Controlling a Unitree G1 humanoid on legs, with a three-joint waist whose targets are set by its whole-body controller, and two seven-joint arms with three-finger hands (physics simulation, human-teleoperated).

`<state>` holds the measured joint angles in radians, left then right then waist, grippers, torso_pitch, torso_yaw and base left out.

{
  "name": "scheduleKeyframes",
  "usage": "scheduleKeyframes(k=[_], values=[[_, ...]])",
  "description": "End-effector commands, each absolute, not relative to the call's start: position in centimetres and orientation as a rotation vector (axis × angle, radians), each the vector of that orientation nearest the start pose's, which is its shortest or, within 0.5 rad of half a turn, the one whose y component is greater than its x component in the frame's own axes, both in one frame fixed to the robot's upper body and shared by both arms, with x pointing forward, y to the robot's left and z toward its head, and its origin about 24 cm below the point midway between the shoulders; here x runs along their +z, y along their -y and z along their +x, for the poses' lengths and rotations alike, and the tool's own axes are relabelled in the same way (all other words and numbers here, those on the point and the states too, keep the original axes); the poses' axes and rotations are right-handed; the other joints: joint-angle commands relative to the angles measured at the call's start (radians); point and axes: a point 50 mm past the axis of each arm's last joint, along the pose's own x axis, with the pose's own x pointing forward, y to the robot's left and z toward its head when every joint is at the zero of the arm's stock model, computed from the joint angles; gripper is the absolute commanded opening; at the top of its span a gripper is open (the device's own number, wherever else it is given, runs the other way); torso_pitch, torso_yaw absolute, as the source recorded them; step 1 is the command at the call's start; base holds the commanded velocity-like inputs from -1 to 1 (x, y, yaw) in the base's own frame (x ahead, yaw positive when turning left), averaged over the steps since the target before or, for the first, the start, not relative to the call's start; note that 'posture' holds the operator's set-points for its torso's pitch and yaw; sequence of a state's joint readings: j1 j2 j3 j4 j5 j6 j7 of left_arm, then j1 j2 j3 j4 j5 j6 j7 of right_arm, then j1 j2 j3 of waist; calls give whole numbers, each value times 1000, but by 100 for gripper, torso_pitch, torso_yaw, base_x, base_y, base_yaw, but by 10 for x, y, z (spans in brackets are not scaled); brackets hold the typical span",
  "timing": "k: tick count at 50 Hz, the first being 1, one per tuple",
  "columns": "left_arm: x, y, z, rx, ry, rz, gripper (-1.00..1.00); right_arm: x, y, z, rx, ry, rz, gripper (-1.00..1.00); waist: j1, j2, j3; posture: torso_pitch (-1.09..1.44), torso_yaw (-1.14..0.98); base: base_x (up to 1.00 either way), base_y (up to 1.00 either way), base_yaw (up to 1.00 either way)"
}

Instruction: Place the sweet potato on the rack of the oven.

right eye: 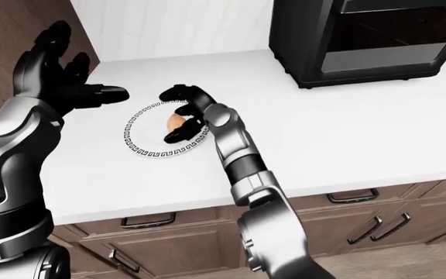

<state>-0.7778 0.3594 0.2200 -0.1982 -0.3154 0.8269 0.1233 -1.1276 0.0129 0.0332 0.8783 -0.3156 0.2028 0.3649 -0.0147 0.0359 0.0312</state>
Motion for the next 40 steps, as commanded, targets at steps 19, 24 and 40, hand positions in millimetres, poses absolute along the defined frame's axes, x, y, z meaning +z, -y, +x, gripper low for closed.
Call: scheduleKeyframes(k=[19, 24, 40], values=[[280, -196, 322, 70, 276, -4, 100, 204, 30, 402, 580, 66, -534, 20, 0, 5, -29, 0, 0, 0, 0, 0], [280, -196, 323, 70, 276, -3, 100, 205, 29, 403, 579, 68, -532, 16, 0, 5, -29, 0, 0, 0, 0, 0], [279, -195, 324, 69, 275, -2, 100, 207, 29, 402, 568, 87, -557, -10, -1, 5, -29, 0, 0, 0, 0, 0]])
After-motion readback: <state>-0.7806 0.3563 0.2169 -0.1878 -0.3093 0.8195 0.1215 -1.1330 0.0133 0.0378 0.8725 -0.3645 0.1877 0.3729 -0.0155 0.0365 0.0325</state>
